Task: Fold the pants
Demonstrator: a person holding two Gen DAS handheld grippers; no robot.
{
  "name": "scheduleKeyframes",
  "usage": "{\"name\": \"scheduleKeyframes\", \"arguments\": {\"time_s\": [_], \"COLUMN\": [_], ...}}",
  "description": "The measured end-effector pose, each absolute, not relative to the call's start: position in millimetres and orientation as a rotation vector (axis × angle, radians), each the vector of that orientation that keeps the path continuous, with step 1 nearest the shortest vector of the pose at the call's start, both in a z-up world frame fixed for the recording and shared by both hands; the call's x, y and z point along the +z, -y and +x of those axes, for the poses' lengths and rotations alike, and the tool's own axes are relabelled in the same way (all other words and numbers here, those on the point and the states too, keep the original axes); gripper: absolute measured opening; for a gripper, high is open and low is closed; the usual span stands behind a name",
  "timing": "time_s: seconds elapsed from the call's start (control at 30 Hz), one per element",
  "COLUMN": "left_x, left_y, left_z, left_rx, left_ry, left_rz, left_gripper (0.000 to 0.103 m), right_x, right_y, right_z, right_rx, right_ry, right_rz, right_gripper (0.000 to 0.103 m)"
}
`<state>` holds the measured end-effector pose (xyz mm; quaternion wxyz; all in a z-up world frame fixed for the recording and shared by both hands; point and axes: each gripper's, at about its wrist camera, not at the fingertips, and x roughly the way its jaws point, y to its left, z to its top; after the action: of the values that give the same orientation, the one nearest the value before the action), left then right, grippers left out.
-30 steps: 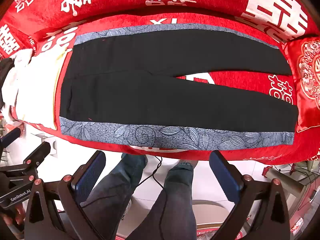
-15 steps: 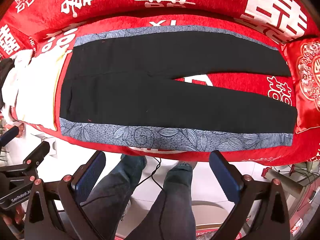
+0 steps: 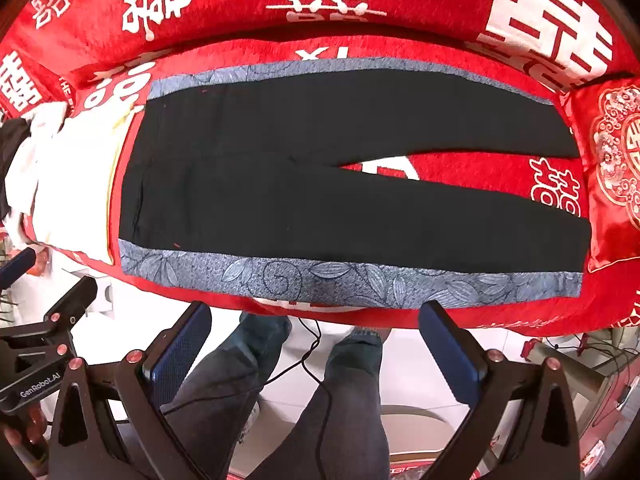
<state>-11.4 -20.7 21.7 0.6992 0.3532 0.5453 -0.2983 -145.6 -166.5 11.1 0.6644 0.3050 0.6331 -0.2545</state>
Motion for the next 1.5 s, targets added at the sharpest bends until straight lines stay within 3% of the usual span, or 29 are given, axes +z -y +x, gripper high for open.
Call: {"name": "scheduleKeyframes", "arguments": {"time_s": [0.83, 1.5], "left_x": [34.8, 41.4], "left_y": [37.4, 24.0], "left_z": [-37.2, -108.6], "left_rx": [-0.603, -0.456], "left_ry": [-1.174, -1.222], "left_rz": [0.784, 0.721], "left_gripper": [0.103, 0.103], "right_x": [19.1, 21.8], "right_y": [179.4, 194.1], "right_z": [-157.9, -202.1], "right_rx": [-0.520, -0.404], "right_ry": [-1.390, -1.409], "right_rz": [0.654, 0.556], "right_gripper": [0.103, 0.103]}}
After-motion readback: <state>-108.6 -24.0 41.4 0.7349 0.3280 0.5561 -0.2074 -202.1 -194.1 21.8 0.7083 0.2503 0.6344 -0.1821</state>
